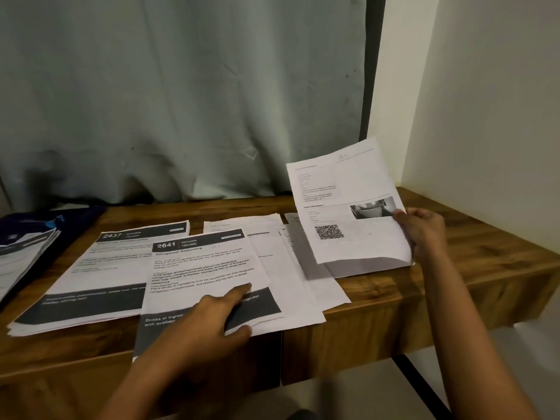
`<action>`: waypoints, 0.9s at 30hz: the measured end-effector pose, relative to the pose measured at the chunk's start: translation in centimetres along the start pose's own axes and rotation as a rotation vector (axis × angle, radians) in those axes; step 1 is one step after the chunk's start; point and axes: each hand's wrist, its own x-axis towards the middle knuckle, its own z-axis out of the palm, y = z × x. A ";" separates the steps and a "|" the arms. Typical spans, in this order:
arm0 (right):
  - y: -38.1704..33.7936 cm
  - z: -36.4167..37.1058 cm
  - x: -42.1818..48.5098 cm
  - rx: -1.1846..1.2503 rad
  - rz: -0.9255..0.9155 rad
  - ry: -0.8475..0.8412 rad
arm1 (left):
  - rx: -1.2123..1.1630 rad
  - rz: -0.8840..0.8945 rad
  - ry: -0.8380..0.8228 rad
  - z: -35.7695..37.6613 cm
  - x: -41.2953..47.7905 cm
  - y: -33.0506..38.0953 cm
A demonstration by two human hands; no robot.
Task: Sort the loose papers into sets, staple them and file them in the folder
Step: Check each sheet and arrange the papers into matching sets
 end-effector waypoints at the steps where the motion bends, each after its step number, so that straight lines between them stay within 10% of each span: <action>1: 0.3 0.3 -0.2 -0.019 0.009 -0.020 | -0.005 0.013 0.016 -0.1 0.0 0.0; 16: 4.1 6.4 -4.2 -0.293 -0.066 -0.109 | -0.314 -0.149 0.791 1.9 -1.1 1.8; 27: 4.9 11.8 -9.6 -0.303 -0.140 -0.337 | 0.037 0.123 0.666 2.9 -0.2 1.1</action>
